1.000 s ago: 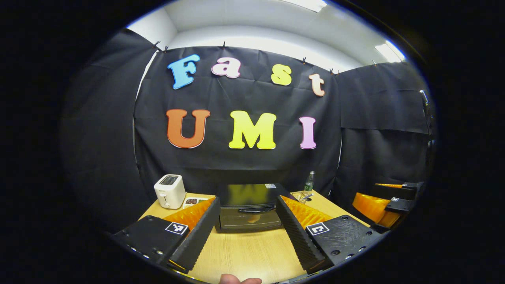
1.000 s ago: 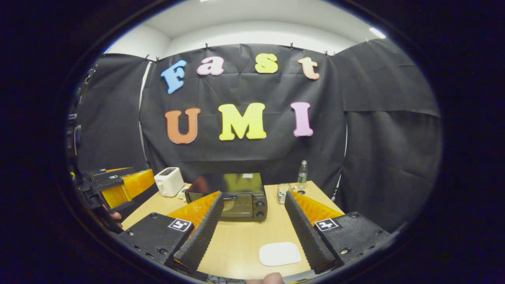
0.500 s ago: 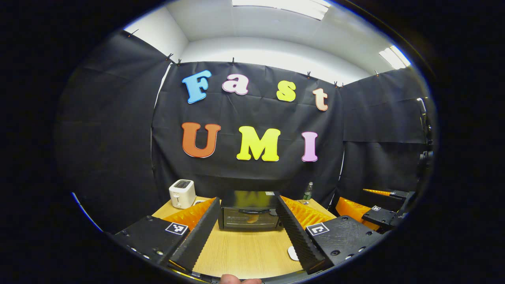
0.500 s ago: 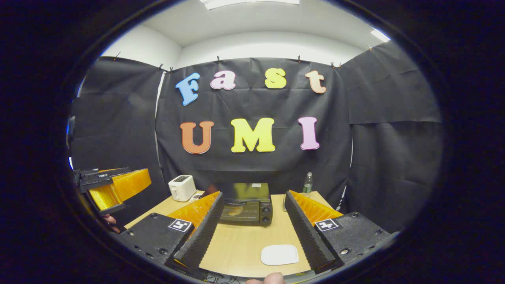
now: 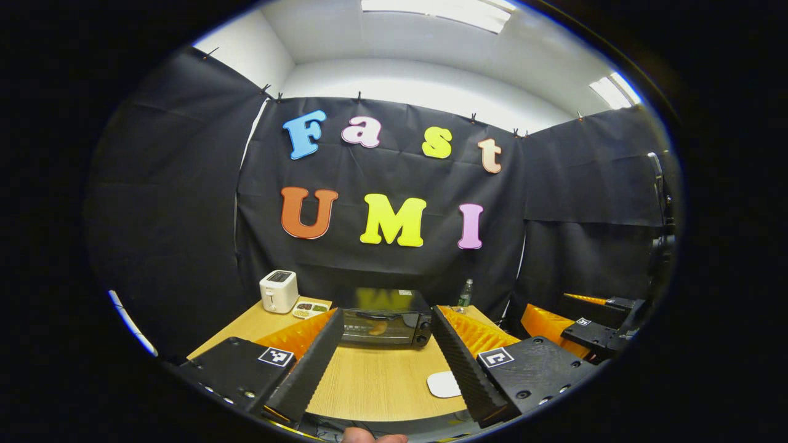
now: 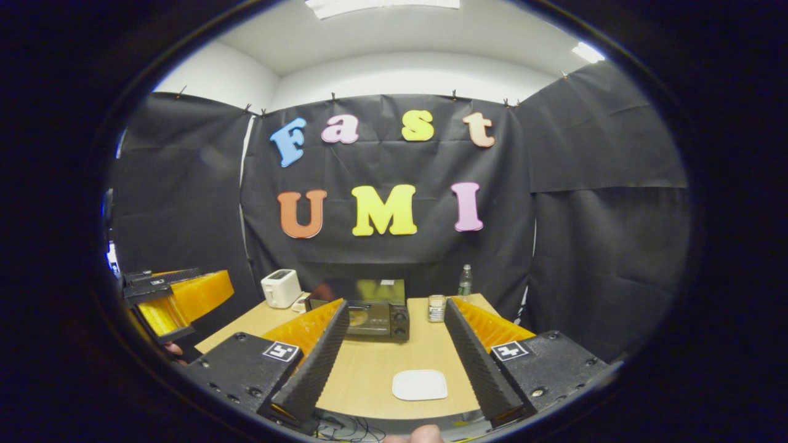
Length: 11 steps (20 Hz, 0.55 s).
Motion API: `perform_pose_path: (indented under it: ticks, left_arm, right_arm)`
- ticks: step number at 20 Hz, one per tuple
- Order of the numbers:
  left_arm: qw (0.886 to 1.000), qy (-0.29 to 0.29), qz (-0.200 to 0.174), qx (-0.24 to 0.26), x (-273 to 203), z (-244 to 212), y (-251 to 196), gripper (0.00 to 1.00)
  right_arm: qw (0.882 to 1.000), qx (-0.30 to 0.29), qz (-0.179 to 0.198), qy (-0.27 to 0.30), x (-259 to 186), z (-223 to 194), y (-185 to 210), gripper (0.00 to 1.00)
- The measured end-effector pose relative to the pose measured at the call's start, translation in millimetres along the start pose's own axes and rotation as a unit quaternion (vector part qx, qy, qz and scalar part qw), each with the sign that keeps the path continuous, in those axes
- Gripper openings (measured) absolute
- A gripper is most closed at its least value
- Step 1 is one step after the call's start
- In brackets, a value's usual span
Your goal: Open the electric oven with the left hand, put the food in, and close the electric oven.
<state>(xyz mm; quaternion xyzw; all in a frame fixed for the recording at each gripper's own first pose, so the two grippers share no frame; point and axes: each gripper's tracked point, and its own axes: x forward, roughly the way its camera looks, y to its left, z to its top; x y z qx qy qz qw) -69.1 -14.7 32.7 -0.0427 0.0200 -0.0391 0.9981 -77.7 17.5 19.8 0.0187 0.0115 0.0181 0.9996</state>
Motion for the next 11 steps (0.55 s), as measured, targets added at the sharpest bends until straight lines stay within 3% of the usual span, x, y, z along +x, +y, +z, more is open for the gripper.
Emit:
perform_pose_path:
  ticks: [4, 11]
  left_arm:
    - [1.0, -0.005, 0.0, 0.007, -7, 4, 9, 0.93]
    - [1.0, -0.007, 0.016, 0.025, -17, 0, 30, 0.93]
  right_arm:
    - [1.0, 0.0, -0.009, -0.01, -10, 5, 8, 0.97]
    - [1.0, 0.008, 0.013, 0.0, -13, -4, 37, 0.97]
